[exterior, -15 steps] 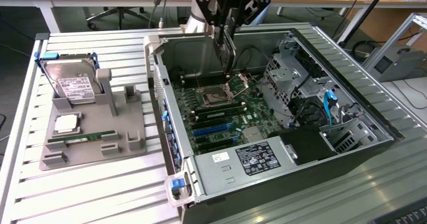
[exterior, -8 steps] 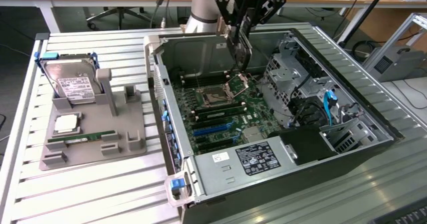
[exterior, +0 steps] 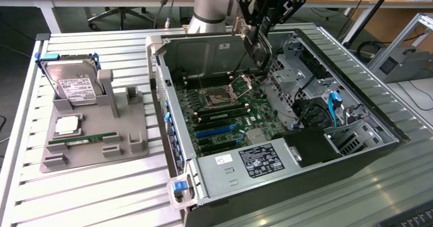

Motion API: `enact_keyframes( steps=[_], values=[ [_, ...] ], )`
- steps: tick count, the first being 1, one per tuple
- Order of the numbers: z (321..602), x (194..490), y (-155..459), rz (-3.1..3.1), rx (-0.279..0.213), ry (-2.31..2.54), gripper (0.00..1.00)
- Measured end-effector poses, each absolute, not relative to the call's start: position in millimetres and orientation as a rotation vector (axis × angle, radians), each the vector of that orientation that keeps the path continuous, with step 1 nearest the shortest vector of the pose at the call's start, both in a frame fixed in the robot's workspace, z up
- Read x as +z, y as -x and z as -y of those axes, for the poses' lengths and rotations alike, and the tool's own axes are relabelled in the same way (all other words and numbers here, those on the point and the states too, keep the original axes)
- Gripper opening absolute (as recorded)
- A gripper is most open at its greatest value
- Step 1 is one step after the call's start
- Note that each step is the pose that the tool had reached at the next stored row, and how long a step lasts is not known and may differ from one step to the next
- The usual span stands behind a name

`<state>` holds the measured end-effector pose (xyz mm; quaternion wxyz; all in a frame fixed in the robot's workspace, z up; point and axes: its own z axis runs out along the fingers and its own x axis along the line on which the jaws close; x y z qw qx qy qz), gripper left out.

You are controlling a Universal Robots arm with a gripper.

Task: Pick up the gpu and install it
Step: 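Pick up the gpu and move the gpu toward the slot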

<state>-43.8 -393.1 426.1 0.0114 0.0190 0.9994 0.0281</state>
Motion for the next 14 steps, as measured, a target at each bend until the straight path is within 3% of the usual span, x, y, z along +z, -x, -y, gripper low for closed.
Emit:
enact_keyframes(
  steps=[14],
  values=[
    [393,426,-16,-3.117,0.088,-0.054,0.27]
  ],
)
